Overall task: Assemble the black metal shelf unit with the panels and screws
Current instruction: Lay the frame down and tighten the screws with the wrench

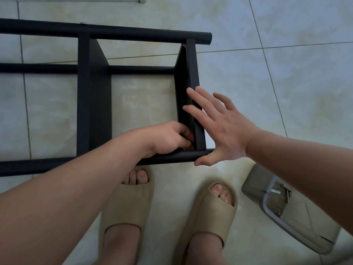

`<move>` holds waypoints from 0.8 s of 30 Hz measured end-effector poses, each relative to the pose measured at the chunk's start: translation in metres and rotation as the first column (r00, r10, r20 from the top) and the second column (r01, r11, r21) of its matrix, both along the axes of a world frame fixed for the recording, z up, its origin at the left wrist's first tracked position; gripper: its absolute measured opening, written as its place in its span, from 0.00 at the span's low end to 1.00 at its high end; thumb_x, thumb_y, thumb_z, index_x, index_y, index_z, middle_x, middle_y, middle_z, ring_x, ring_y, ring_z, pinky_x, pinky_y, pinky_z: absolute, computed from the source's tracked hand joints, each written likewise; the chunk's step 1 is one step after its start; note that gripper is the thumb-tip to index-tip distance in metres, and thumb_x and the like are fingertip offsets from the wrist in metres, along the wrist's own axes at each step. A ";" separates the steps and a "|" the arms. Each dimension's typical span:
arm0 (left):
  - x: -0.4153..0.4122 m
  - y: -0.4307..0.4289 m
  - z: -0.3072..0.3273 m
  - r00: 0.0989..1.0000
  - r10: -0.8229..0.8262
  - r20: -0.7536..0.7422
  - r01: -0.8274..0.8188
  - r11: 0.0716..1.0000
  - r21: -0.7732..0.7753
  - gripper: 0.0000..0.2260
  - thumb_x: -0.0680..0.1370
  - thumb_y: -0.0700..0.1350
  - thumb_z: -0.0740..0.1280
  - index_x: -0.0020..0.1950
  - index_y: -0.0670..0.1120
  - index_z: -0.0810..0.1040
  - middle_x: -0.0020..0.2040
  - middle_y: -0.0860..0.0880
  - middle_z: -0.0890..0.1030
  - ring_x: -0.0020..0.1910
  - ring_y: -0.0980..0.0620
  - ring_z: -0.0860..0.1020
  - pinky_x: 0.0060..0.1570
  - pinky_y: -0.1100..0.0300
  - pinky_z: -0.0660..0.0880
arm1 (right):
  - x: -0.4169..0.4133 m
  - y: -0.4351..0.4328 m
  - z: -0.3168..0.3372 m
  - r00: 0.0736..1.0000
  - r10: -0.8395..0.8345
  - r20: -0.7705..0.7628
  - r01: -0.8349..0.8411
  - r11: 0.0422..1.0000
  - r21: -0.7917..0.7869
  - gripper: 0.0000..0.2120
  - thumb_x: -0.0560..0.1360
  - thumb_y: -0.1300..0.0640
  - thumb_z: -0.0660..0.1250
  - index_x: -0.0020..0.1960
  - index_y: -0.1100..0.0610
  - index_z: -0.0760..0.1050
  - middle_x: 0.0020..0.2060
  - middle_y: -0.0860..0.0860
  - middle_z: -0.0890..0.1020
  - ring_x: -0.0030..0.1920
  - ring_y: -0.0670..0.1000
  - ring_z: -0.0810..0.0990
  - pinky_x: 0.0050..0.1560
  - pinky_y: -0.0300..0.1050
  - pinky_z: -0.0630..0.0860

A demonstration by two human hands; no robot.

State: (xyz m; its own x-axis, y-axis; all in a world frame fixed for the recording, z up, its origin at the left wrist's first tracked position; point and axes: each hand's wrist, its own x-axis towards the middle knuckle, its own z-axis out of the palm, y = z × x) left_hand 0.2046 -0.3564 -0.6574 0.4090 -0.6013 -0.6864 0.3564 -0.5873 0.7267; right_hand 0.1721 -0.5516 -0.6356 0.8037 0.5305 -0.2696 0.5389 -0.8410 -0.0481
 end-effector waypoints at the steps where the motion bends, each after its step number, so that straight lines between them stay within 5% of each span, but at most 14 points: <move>1: 0.000 -0.001 -0.001 1.000 -0.001 0.017 0.001 1.000 0.012 0.07 0.78 0.39 0.68 0.45 0.50 0.82 0.38 0.52 0.82 0.34 0.56 0.77 0.38 0.63 0.72 | 0.000 0.000 0.000 1.000 0.002 -0.001 -0.002 1.000 0.004 0.60 0.62 0.17 0.55 0.79 0.59 0.58 0.82 0.58 0.48 0.82 0.58 0.46 0.78 0.62 0.52; 8: 0.000 -0.006 -0.006 0.967 0.232 -0.102 -0.232 0.973 0.007 0.08 0.82 0.40 0.65 0.44 0.44 0.79 0.32 0.52 0.84 0.30 0.58 0.80 0.33 0.66 0.77 | 0.000 0.000 -0.001 1.000 0.004 0.004 -0.004 1.000 0.011 0.60 0.63 0.16 0.55 0.80 0.58 0.58 0.82 0.58 0.48 0.82 0.59 0.46 0.78 0.62 0.52; 13: 0.003 -0.009 -0.009 0.987 0.153 0.056 -0.158 0.984 0.087 0.12 0.80 0.46 0.66 0.39 0.42 0.79 0.32 0.47 0.78 0.31 0.49 0.71 0.35 0.60 0.69 | 0.000 0.000 -0.001 1.000 0.004 -0.002 -0.004 1.000 0.008 0.60 0.63 0.16 0.53 0.80 0.58 0.56 0.82 0.58 0.47 0.82 0.58 0.45 0.78 0.62 0.51; 18: 0.002 -0.011 -0.007 0.997 0.038 0.061 -0.046 0.990 0.136 0.17 0.80 0.42 0.65 0.30 0.46 0.72 0.21 0.56 0.72 0.20 0.57 0.67 0.26 0.66 0.65 | 0.001 0.000 -0.001 1.000 0.002 -0.009 -0.002 1.000 0.000 0.61 0.62 0.16 0.53 0.81 0.58 0.56 0.82 0.58 0.47 0.82 0.58 0.45 0.79 0.63 0.51; 24: 0.002 -0.009 -0.008 0.992 0.128 -0.017 -0.126 0.989 0.073 0.05 0.77 0.37 0.68 0.42 0.40 0.82 0.26 0.52 0.78 0.23 0.57 0.73 0.25 0.69 0.68 | 0.000 0.000 -0.001 1.000 0.003 -0.013 -0.003 1.000 0.009 0.61 0.62 0.16 0.53 0.80 0.58 0.56 0.82 0.58 0.47 0.82 0.59 0.45 0.79 0.63 0.51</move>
State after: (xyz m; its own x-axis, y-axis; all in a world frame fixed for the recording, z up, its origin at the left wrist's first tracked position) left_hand 0.2064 -0.3653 -0.6651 0.4637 -0.4946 -0.7351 0.4461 -0.5865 0.6760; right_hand 0.1726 -0.5513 -0.6370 0.7987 0.5350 -0.2755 0.5406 -0.8390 -0.0622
